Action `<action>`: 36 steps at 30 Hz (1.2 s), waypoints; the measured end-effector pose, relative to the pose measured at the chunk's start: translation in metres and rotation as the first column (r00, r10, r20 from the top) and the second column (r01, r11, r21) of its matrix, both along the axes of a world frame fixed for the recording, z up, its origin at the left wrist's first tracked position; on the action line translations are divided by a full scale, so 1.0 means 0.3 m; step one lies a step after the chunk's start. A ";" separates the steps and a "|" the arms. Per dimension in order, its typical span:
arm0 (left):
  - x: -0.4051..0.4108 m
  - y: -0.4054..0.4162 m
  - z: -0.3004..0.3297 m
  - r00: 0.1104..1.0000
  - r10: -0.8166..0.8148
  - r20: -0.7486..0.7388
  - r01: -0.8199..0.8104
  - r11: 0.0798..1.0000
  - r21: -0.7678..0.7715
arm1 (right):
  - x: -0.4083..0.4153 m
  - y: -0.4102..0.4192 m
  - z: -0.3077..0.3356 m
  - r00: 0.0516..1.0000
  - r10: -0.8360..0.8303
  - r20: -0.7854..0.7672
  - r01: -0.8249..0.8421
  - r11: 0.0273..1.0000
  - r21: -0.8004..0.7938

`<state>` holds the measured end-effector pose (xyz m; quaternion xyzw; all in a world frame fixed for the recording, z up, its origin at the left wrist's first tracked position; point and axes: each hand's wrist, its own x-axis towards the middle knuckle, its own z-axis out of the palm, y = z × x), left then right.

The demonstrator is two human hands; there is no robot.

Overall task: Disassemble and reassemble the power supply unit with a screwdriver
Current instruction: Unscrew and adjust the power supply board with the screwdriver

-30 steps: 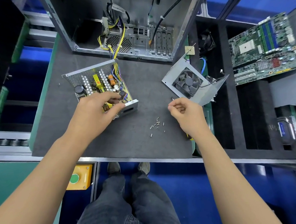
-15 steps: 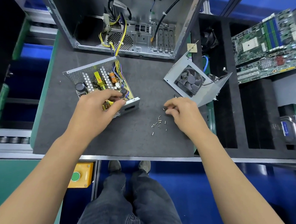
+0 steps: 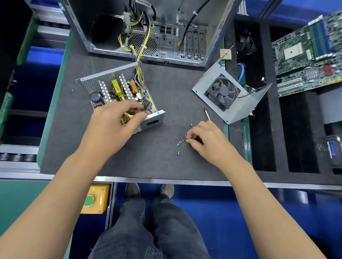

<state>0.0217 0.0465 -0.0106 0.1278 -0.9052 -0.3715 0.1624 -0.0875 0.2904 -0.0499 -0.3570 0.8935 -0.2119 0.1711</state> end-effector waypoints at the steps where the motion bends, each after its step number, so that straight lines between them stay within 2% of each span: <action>1: 0.000 0.000 0.000 1.000 -0.002 0.004 0.002 1.000 0.001 | 0.002 0.000 0.001 1.000 0.014 -0.020 -0.014 1.000 0.001; 5: 0.001 -0.001 -0.003 1.000 -0.014 0.019 0.014 1.000 -0.003 | 0.014 -0.005 0.005 0.996 0.061 -0.065 -0.061 0.998 0.001; 9: 0.002 -0.001 -0.007 1.000 -0.007 0.017 0.007 1.000 -0.002 | 0.010 -0.014 0.000 0.998 0.054 -0.039 -0.052 0.998 0.037; 13: 0.004 0.000 -0.008 1.000 0.000 0.021 0.000 1.000 0.006 | -0.011 -0.024 -0.008 0.995 -0.095 0.021 0.097 0.993 -0.072; 16: 0.003 -0.003 -0.011 1.000 0.001 0.028 -0.001 1.000 0.006 | -0.034 -0.045 -0.010 0.984 -0.175 0.020 0.176 0.980 -0.091; 20: 0.001 -0.001 -0.016 0.999 -0.010 0.047 0.010 1.000 0.003 | -0.049 -0.063 -0.001 0.989 -0.146 0.006 0.146 0.987 -0.066; 23: -0.004 -0.007 -0.022 0.995 -0.017 0.093 0.017 1.000 -0.001 | -0.034 -0.027 0.016 0.985 -0.171 0.031 0.174 0.977 -0.122; 26: -0.017 -0.020 -0.023 0.985 -0.047 0.164 0.044 0.999 0.023 | 0.022 0.003 0.009 0.993 -0.086 0.082 0.088 0.996 -0.024; 28: -0.025 -0.021 -0.021 0.973 -0.081 0.215 0.077 0.997 0.031 | 0.056 -0.001 -0.007 0.999 -0.019 0.028 0.018 0.999 0.033; 30: -0.031 -0.020 -0.020 0.961 -0.109 0.254 0.108 0.994 0.017 | 0.067 -0.008 -0.019 1.000 0.016 -0.025 -0.016 1.000 0.017; 36: -0.031 -0.026 -0.019 0.953 -0.123 0.277 0.131 0.991 -0.008 | 0.071 -0.022 -0.020 0.996 -0.037 -0.077 0.035 0.999 -0.021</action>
